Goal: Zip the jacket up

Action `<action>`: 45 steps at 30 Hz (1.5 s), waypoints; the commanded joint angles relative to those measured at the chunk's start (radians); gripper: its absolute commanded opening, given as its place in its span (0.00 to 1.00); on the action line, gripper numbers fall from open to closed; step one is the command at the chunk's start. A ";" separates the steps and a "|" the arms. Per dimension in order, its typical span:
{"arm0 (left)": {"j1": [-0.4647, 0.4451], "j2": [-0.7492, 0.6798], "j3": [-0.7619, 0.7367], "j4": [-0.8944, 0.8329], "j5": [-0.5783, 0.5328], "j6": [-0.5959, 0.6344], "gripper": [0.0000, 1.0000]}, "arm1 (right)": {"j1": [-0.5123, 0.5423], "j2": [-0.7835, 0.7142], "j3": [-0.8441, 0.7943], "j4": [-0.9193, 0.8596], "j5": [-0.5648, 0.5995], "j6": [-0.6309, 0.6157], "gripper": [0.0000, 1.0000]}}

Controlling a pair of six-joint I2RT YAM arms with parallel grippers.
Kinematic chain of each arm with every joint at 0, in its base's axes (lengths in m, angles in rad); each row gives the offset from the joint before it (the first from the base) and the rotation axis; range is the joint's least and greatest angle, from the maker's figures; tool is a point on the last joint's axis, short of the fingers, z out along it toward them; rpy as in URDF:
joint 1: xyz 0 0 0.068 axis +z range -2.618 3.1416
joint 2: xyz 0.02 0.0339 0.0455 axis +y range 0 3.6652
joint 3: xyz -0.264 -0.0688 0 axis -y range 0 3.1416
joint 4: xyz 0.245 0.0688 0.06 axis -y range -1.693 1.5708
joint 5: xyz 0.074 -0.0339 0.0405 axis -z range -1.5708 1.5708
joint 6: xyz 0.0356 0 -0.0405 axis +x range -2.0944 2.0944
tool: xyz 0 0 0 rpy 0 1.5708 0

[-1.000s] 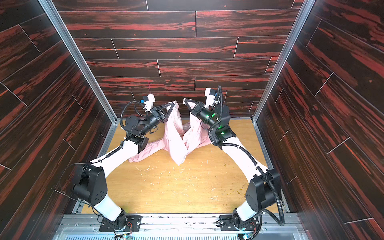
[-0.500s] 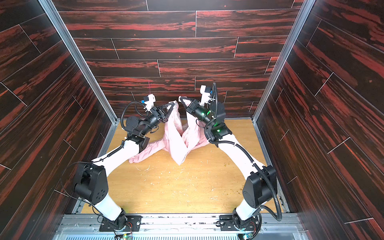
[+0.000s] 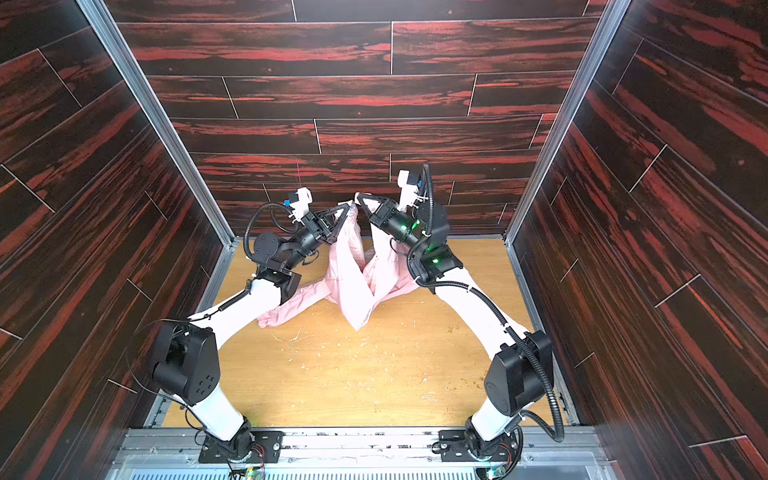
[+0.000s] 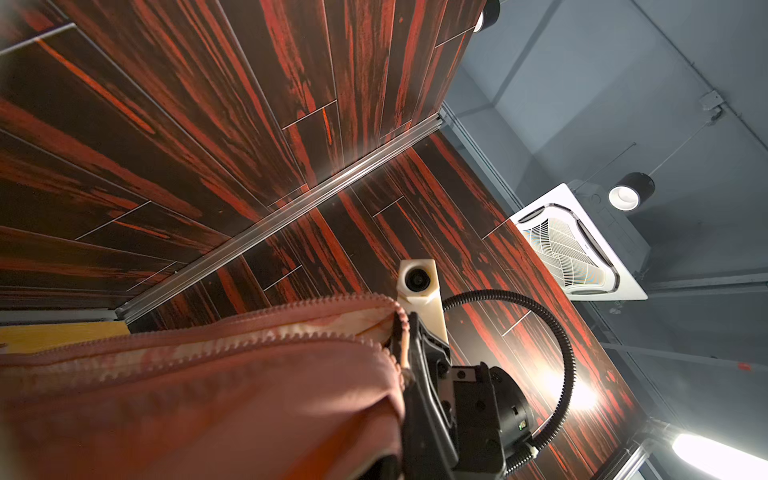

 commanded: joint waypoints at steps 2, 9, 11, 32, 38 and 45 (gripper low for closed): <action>-0.004 -0.010 0.038 0.081 0.004 -0.012 0.00 | 0.011 0.022 0.028 0.026 0.015 0.002 0.00; -0.004 -0.013 0.030 0.082 0.001 -0.010 0.00 | 0.017 0.018 0.026 0.024 0.013 0.003 0.00; -0.003 -0.014 0.025 0.082 -0.001 -0.010 0.00 | 0.017 0.017 0.025 0.023 0.013 0.003 0.00; -0.003 -0.025 0.002 0.076 0.003 0.002 0.00 | 0.027 -0.017 -0.005 -0.001 0.036 -0.007 0.00; -0.003 -0.031 -0.006 0.060 0.011 0.012 0.00 | 0.027 -0.029 -0.009 -0.007 0.039 -0.019 0.00; -0.003 -0.039 -0.014 0.044 0.014 0.026 0.00 | 0.028 -0.037 -0.012 -0.015 0.028 -0.025 0.00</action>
